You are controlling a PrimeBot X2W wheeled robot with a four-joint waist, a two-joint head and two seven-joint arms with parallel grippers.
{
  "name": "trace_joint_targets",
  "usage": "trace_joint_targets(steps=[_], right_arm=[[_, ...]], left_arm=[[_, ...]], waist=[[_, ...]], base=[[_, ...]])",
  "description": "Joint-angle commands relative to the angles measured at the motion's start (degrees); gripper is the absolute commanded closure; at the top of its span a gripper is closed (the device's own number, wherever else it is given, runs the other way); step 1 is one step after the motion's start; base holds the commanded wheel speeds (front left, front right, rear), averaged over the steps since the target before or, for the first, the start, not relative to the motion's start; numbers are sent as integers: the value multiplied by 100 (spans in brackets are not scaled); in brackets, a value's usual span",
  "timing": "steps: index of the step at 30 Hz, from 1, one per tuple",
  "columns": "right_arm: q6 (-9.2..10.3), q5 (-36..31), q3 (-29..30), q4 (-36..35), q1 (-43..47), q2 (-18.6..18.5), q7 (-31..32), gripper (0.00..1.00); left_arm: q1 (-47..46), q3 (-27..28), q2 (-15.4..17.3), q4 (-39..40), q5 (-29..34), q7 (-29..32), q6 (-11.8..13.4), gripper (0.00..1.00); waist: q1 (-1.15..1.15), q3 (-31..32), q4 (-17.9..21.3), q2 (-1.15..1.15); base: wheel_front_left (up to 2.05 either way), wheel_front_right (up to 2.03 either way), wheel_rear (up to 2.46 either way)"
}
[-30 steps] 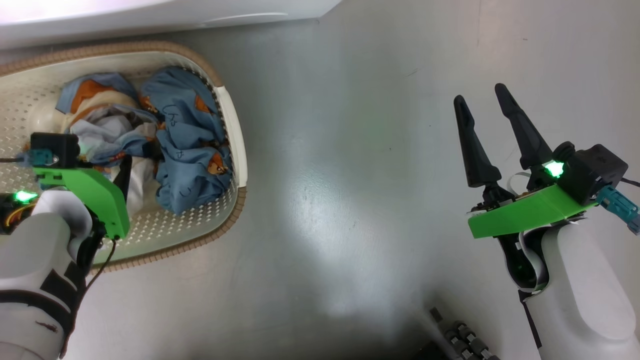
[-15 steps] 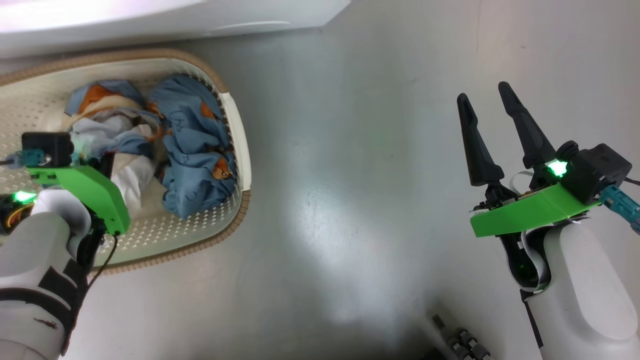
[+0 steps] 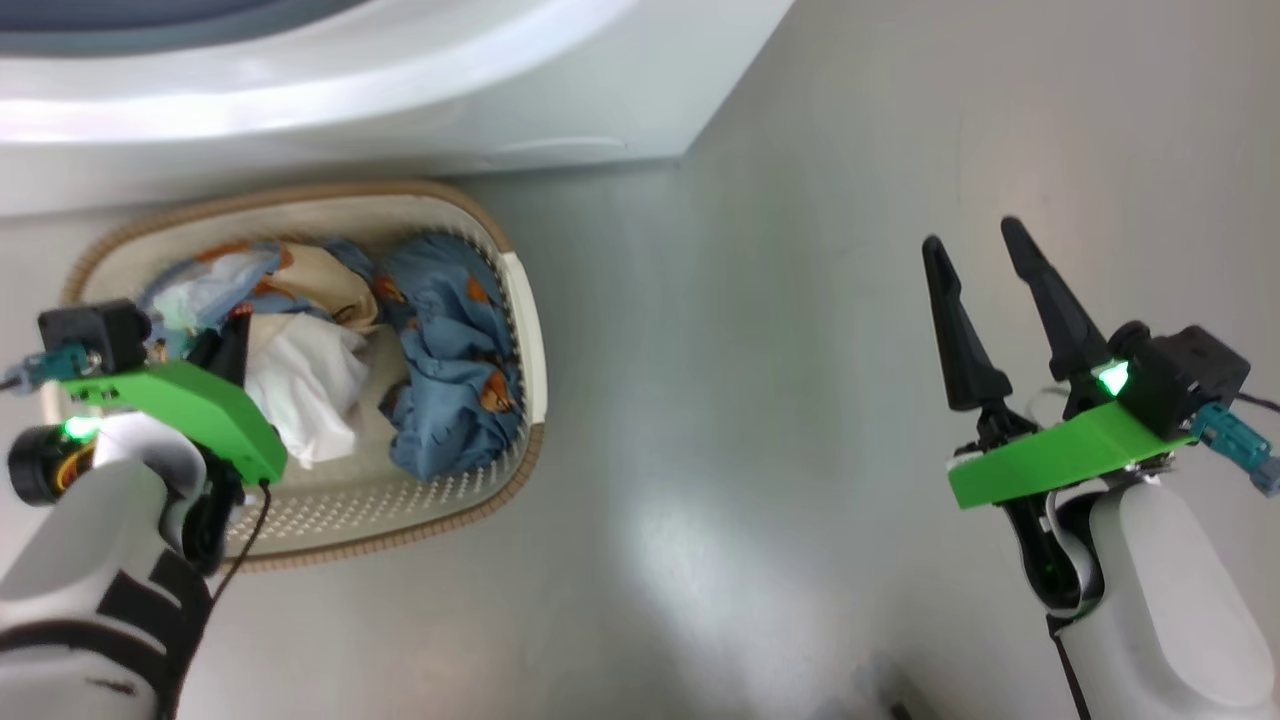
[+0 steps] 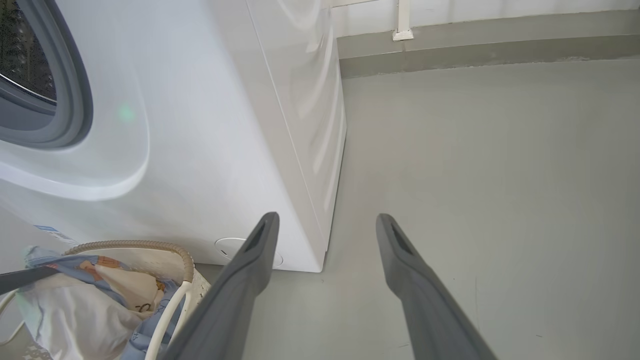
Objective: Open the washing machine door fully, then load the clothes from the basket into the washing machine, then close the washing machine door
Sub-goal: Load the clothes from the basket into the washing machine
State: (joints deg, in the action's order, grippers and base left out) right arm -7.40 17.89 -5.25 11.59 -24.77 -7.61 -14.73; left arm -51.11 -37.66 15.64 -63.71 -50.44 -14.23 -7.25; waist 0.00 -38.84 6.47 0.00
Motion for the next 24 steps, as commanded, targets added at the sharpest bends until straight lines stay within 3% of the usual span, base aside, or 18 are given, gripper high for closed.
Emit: trace_joint_targets(steps=[1, 11, 24], right_arm=[[-9, 53, -91, -87, 255, -18, -27, 0], [-9, 89, 1, 94, 719, -61, -27, 0], [-9, 114, 257, 243, 1257, -199, -27, 0]], left_arm=[[208, 218, 259, 113, 92, -74, 35, 100], [1435, 1829, 143, 1297, 1342, -76, 112, 100], [2638, 3167, -249, 2826, 2750, -76, 16, 100]], waist=[[0, 360, -138, 0], [0, 1280, -211, 0], [0, 2139, -259, 0]], base=[[0, 0, 0], [0, 0, 0], [0, 0, 0]])
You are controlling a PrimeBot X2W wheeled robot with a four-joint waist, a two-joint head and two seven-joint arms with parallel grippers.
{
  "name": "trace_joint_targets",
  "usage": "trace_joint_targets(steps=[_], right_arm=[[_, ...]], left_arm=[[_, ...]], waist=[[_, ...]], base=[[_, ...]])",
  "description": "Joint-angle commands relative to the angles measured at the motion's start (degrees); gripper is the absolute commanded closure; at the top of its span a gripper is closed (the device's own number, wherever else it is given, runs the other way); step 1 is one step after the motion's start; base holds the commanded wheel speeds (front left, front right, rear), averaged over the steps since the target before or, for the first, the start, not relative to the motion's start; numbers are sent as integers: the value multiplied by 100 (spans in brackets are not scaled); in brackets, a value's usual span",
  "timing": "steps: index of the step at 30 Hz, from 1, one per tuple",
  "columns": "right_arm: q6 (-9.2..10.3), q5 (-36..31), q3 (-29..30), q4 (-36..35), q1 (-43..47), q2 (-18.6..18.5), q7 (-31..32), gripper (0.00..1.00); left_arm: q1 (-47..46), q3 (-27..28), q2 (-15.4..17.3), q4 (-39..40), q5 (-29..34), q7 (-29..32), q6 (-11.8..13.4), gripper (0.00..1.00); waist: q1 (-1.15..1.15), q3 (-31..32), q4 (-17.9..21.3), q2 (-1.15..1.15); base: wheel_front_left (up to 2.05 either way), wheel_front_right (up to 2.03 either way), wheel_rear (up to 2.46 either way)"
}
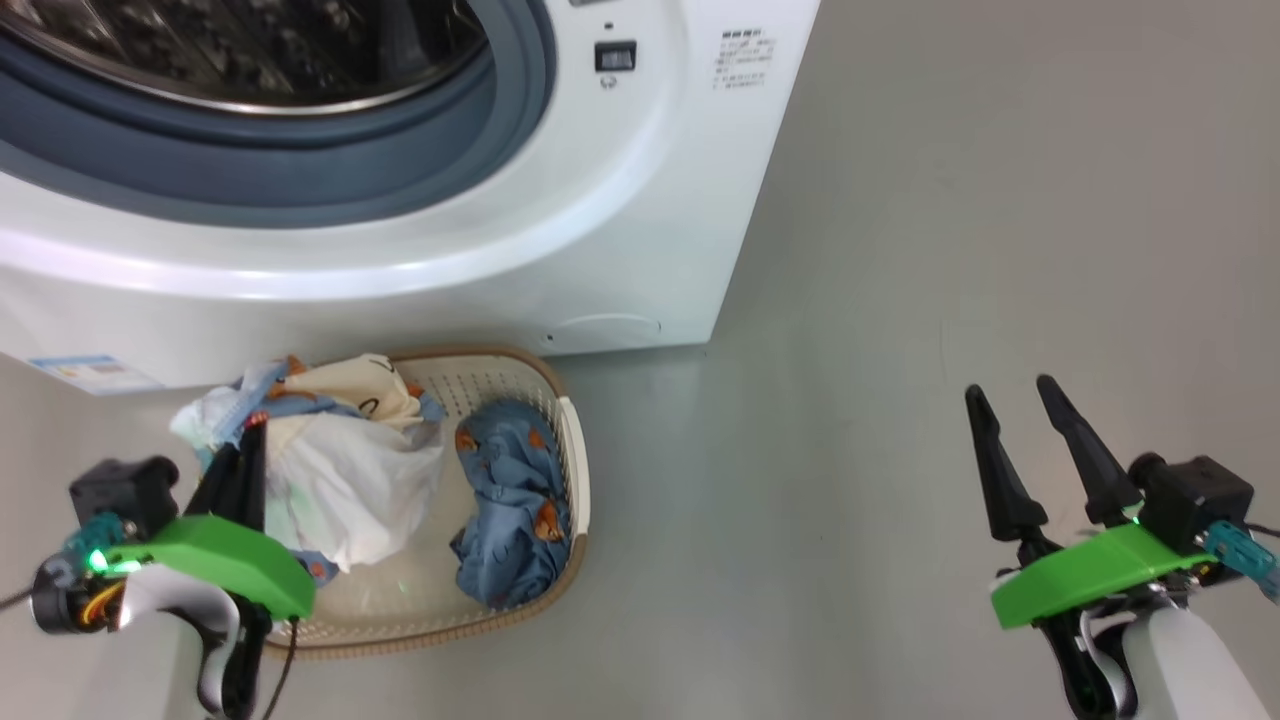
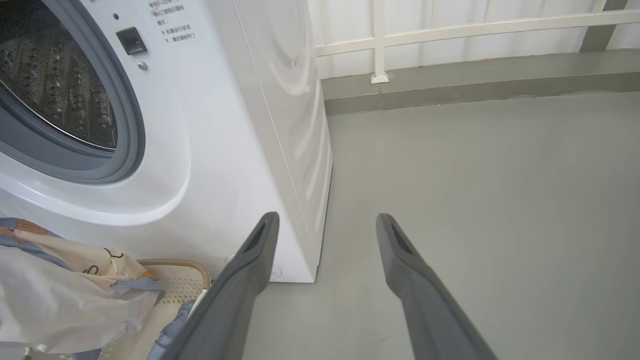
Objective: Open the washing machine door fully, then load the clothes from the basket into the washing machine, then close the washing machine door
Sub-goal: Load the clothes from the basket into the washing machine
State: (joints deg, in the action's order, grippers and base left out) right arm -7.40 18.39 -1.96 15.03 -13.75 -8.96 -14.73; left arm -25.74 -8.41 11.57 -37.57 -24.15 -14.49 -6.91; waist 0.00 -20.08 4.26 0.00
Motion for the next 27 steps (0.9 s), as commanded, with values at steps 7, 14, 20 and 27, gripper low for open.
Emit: trace_joint_targets(steps=[7, 14, 20, 27], right_arm=[[-9, 62, 149, -114, 455, -103, -27, 0], [-9, 51, 293, -115, 750, -127, -27, 0], [-9, 33, 378, -112, 923, -99, -27, 0], [-9, 41, 384, -128, 1038, -70, -27, 0]], left_arm=[[694, 591, -72, 998, 592, -51, -45, 100], [1263, 858, -261, 1633, 792, -51, -54, 100], [1791, 1048, -389, 2150, 846, -51, -56, 100], [2451, 1302, -587, 2740, 957, -51, -55, 100]], waist=[[0, 566, -80, 0], [0, 833, -108, 0], [0, 1000, -84, 0], [0, 1132, -7, 0]], base=[[0, 0, 0], [0, 0, 0], [0, 0, 0], [0, 0, 0]])
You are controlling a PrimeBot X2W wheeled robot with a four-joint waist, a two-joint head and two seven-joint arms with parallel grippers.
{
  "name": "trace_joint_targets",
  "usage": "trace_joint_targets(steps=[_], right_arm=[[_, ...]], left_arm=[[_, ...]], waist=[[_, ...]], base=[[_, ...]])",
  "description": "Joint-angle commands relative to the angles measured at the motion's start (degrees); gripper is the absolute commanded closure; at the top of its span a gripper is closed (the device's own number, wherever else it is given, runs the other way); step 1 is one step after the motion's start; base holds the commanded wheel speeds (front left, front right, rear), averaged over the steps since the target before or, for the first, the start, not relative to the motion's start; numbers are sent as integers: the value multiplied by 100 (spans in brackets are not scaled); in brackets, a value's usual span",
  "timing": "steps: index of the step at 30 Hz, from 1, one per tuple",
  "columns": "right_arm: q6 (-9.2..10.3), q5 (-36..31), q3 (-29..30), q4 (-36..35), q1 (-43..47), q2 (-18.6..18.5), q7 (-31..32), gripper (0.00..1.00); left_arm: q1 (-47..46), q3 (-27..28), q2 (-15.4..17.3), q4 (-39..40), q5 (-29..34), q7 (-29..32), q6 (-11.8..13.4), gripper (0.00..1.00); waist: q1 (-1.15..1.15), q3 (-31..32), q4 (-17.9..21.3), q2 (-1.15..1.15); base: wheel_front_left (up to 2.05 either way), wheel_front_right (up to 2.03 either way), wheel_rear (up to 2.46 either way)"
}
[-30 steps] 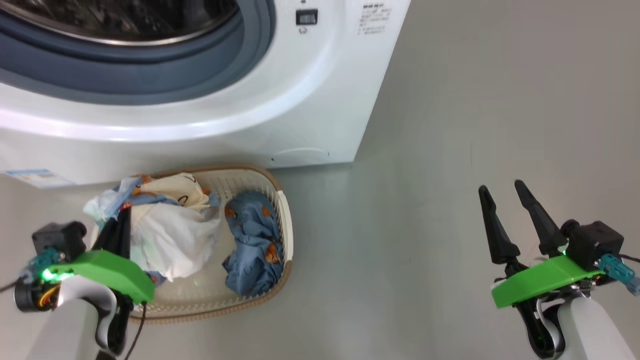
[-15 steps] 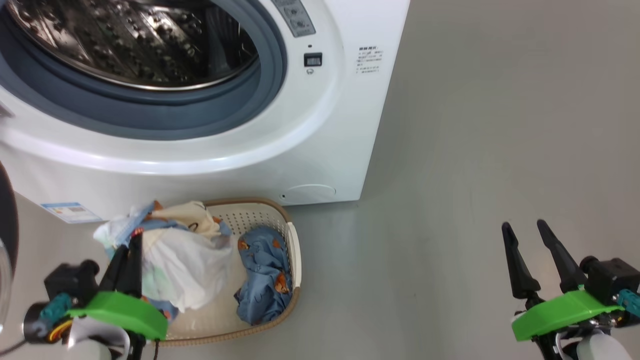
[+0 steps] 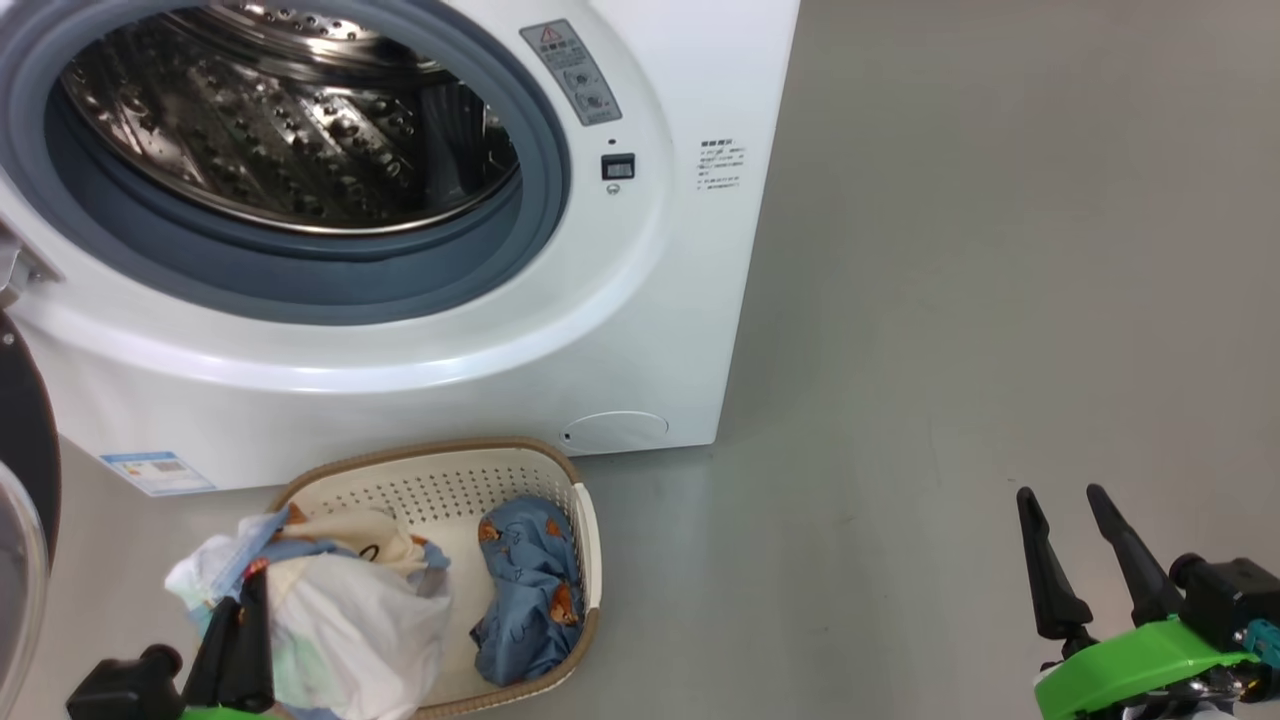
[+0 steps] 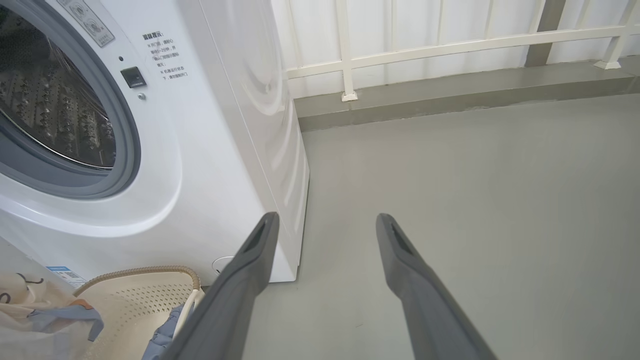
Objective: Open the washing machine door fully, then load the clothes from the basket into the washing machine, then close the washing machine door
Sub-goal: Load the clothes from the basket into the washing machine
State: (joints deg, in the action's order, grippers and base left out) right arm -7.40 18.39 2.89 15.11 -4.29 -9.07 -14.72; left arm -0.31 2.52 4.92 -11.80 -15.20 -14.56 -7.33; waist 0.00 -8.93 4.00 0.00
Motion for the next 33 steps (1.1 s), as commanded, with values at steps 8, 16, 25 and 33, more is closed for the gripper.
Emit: trace_joint_targets(steps=[8, 16, 25, 33], right_arm=[[-9, 40, -95, -181, 108, -31, -28, 0], [-9, 39, -112, -222, 10, 20, -28, 0], [-9, 57, -193, -262, -190, 102, -28, 0], [-9, 91, -341, -301, -499, 178, -28, 0]], left_arm=[[-27, 271, -79, 424, 116, -43, -13, 100], [-509, 341, -61, 590, 107, -43, -14, 100], [-1847, 211, 316, 406, 126, -44, -15, 100], [-3397, 55, 556, -254, 220, -44, -15, 100]], waist=[[0, -34, 70, 0], [0, -244, 107, 0], [0, -603, 136, 0], [0, -1072, 271, 0]], base=[[0, 0, 0], [0, 0, 0], [0, 0, 0], [0, 0, 0]])
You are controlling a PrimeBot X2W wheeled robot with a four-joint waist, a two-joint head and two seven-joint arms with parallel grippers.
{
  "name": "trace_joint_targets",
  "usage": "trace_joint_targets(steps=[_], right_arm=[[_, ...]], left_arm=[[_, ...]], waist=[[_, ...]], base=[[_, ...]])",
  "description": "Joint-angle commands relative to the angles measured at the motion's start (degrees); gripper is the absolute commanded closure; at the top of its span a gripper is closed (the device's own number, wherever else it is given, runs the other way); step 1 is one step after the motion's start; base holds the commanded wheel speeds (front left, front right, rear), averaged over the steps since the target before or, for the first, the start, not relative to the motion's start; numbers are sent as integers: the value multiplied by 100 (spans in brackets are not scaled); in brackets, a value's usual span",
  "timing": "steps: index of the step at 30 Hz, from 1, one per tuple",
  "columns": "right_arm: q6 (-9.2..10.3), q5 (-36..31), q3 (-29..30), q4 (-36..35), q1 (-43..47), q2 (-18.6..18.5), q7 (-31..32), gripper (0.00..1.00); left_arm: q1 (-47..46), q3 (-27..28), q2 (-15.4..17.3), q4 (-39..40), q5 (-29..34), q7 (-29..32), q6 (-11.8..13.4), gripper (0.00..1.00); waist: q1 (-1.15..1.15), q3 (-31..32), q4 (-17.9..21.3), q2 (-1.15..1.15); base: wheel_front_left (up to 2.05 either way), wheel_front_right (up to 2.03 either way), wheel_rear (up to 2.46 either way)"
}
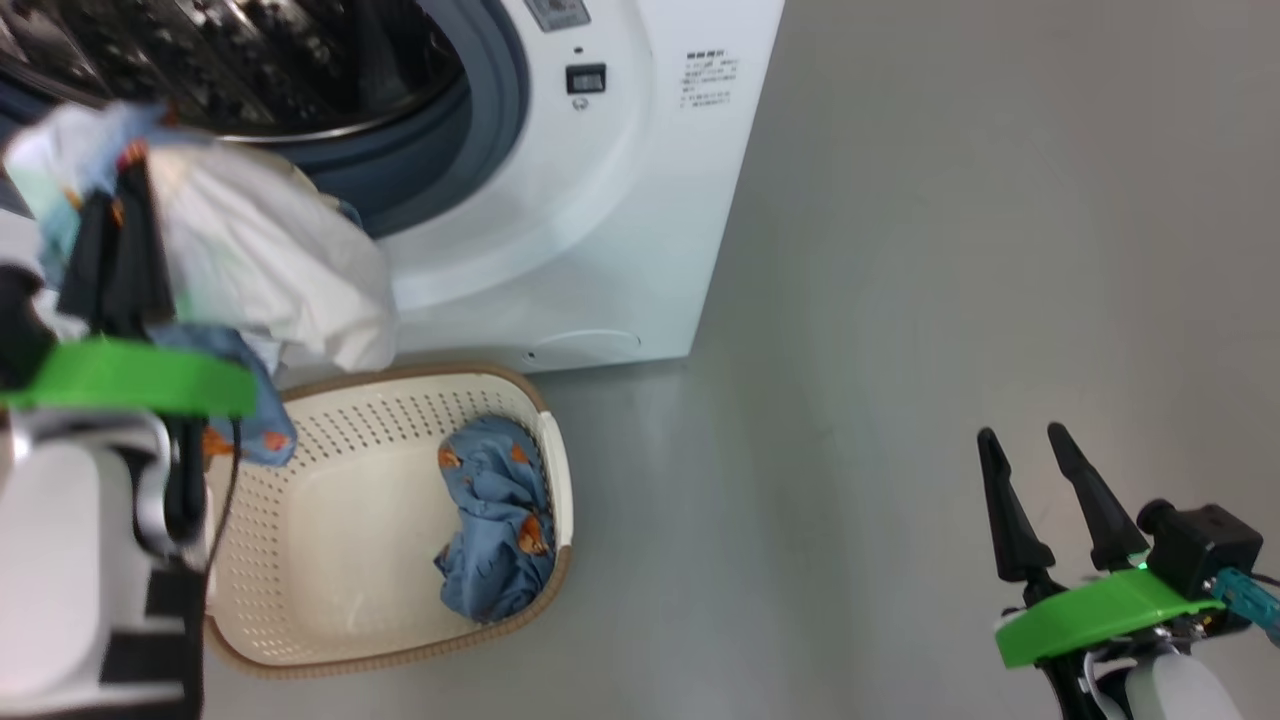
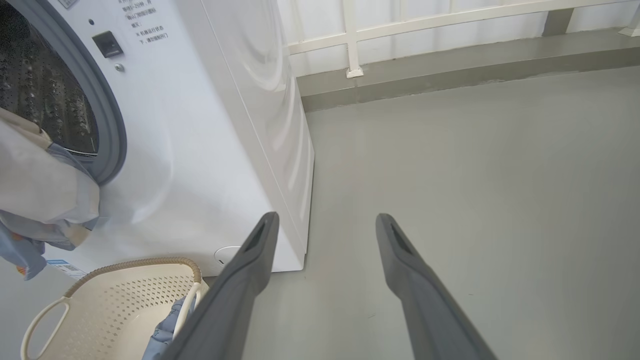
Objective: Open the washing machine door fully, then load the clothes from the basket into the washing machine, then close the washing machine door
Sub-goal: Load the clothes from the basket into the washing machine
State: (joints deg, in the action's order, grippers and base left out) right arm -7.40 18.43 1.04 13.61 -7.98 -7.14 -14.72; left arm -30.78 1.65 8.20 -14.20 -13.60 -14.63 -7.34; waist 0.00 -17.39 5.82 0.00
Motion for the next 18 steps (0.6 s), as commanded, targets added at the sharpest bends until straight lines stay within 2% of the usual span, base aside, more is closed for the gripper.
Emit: trace_joint_targets(steps=[1, 5, 18], right_arm=[[-9, 90, -178, -157, -172, -2, -28, 0], [-9, 101, -281, -159, -321, 41, -28, 0], [-9, 169, -600, -147, -764, 193, -28, 0]], left_arm=[[-532, 132, 239, -188, 15, -37, -14, 100], [-1044, 94, 341, -817, -107, -37, -14, 100], [-2899, -351, 696, -3595, -265, -32, -14, 100]], waist=[[0, -295, 112, 0], [0, -473, 225, 0], [0, -1020, 591, 0]], base=[[0, 0, 0], [0, 0, 0], [0, 0, 0]])
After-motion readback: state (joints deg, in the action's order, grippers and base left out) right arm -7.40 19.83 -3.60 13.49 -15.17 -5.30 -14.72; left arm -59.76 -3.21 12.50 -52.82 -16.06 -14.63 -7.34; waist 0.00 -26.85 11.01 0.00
